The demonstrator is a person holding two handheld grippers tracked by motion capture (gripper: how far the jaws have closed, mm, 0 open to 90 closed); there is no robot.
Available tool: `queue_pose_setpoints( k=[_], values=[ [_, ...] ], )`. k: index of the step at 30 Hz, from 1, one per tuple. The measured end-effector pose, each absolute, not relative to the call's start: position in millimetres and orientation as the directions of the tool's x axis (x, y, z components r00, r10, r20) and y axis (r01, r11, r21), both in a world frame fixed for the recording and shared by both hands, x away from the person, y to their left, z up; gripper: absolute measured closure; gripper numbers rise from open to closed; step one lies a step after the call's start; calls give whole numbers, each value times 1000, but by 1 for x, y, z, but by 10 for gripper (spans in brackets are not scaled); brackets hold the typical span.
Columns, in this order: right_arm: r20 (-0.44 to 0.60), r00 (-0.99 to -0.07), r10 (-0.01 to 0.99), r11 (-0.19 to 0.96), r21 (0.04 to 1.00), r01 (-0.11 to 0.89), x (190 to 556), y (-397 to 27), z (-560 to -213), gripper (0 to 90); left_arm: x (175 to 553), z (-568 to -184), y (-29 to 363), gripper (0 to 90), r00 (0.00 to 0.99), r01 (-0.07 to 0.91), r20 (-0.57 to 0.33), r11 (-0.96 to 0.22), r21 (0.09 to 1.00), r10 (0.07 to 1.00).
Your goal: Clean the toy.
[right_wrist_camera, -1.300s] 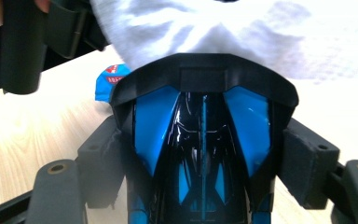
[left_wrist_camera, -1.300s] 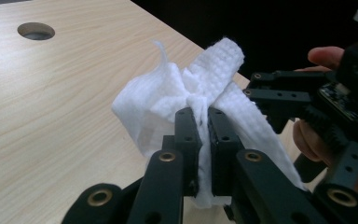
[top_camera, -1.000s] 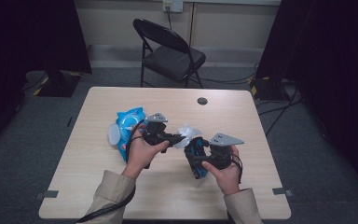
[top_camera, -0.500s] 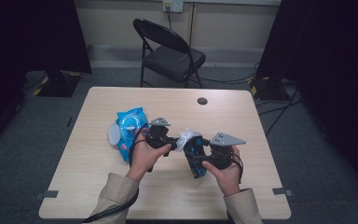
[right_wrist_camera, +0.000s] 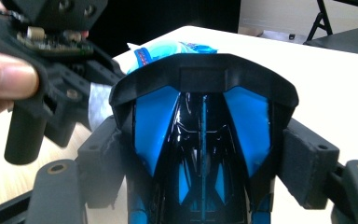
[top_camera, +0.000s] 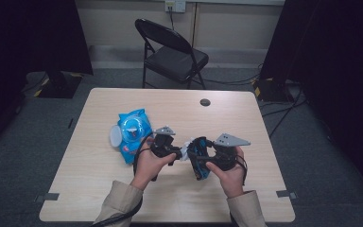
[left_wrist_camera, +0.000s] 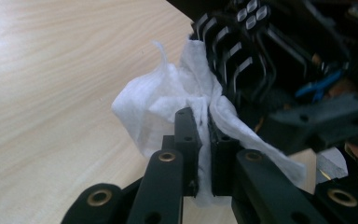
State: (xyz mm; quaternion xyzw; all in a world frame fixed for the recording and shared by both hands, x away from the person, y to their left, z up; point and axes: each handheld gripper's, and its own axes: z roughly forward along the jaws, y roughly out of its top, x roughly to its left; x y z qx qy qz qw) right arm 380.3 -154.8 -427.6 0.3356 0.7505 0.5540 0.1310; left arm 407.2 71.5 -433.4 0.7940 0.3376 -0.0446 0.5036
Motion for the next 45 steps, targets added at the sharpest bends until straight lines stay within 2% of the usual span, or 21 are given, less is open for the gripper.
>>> queue_pose_setpoints(
  k=[14, 27, 45],
  values=[
    [182, -731, 658, 151, 919, 365, 383, -156, -427, 257, 385, -467, 58, 845, 788, 577, -406, -324, 749, 463],
    [187, -726, 662, 130, 925, 357, 382, -159, -422, 257, 375, -491, 46, 844, 778, 607, -449, -338, 720, 439],
    [185, -742, 645, 138, 926, 350, 379, -158, -421, 257, 420, -435, 98, 844, 719, 595, -413, -190, 781, 559]
  ],
)
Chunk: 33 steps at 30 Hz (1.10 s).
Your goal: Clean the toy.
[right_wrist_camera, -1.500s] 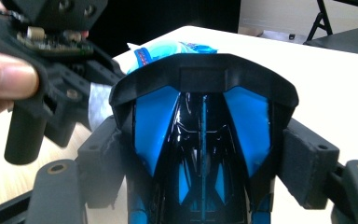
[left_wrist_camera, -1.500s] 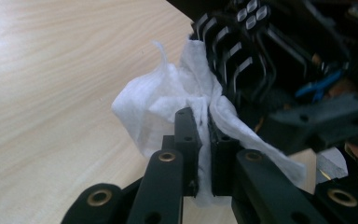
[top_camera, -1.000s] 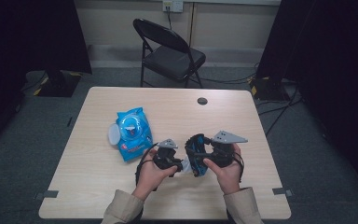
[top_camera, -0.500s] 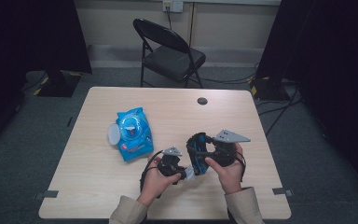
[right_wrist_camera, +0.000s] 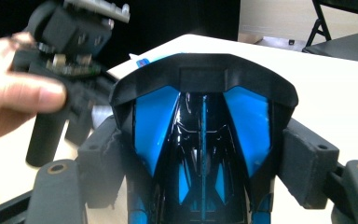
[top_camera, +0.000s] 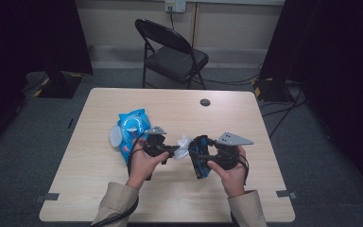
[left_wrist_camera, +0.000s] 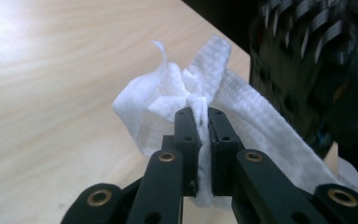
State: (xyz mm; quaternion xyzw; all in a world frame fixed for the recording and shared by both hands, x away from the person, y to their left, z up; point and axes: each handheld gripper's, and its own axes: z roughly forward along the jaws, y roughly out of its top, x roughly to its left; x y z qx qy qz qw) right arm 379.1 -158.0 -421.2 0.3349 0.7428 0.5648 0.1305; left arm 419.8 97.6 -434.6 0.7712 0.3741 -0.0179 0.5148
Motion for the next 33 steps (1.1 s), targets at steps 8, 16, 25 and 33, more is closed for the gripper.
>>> queue_pose_setpoints(
  k=[8, 16, 25, 33],
  values=[
    [177, -754, 633, 157, 924, 349, 377, -151, -423, 257, 425, -421, 88, 844, 727, 582, -423, -159, 797, 541],
    [180, -751, 635, 156, 923, 353, 378, -151, -426, 257, 415, -431, 73, 845, 748, 583, -430, -191, 790, 506],
    [183, -747, 639, 149, 923, 354, 378, -153, -425, 257, 408, -443, 66, 845, 753, 591, -438, -212, 778, 491],
    [187, -744, 642, 144, 923, 356, 379, -154, -424, 257, 399, -459, 58, 845, 757, 597, -440, -238, 766, 483]
  ],
)
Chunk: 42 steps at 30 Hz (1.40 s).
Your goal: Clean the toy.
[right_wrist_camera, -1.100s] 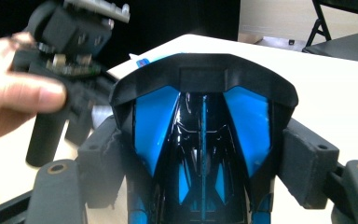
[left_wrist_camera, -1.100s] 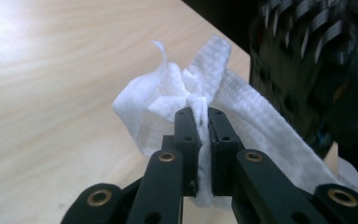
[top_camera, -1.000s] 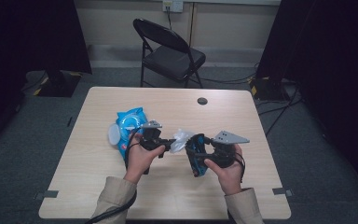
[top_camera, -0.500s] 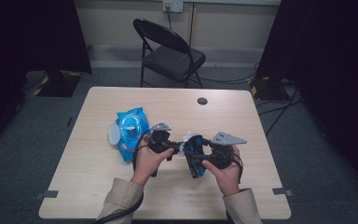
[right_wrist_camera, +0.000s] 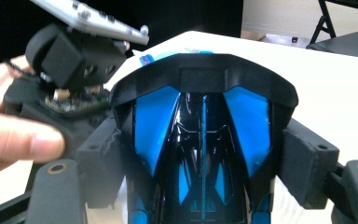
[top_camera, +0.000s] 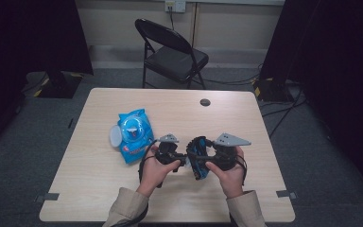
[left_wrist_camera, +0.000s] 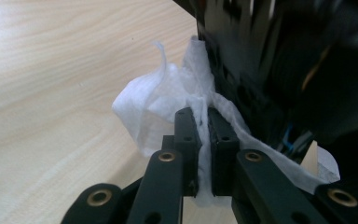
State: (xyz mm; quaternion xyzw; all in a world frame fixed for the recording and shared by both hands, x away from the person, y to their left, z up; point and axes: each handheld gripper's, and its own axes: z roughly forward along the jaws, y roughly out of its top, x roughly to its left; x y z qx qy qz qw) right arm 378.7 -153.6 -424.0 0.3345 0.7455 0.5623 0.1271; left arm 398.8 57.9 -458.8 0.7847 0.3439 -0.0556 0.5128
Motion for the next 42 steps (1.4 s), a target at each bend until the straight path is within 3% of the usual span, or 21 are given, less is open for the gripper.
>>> queue_pose_setpoints(
  k=[25, 42],
  values=[
    [198, -735, 648, 115, 929, 352, 380, -161, -420, 257, 385, -491, 50, 844, 740, 639, -477, -276, 718, 475],
    [197, -758, 622, 125, 930, 345, 376, -154, -420, 256, 422, -426, 95, 844, 714, 590, -432, -141, 795, 551]
  ],
)
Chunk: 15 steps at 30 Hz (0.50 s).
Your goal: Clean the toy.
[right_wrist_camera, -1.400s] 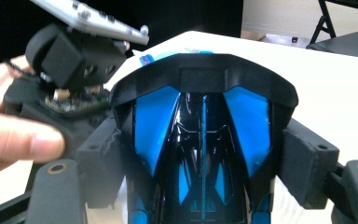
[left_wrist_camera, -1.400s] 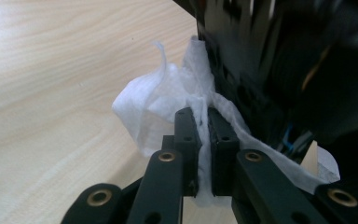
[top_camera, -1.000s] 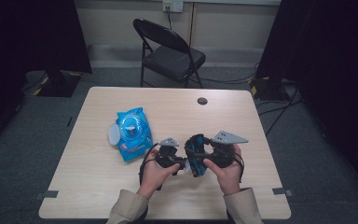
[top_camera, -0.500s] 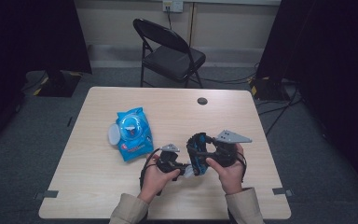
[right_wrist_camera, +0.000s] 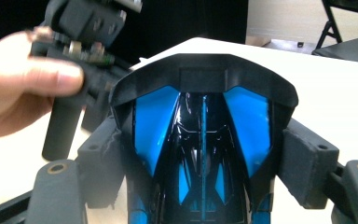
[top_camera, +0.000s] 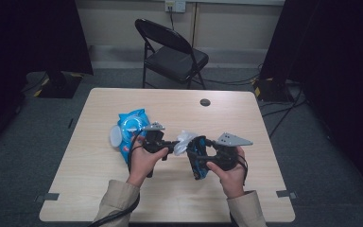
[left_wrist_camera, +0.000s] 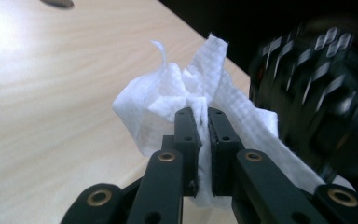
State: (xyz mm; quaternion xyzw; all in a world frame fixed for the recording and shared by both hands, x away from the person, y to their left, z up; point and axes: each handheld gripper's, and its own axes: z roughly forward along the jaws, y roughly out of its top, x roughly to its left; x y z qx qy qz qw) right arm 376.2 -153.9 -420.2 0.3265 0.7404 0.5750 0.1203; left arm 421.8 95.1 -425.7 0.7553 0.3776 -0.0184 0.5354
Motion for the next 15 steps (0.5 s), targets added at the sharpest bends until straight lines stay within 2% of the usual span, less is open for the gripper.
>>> queue_pose_setpoints(
  k=[15],
  values=[
    [205, -757, 621, 119, 929, 349, 376, -154, -421, 256, 413, -436, 64, 844, 755, 579, -428, -198, 791, 497]
  ],
)
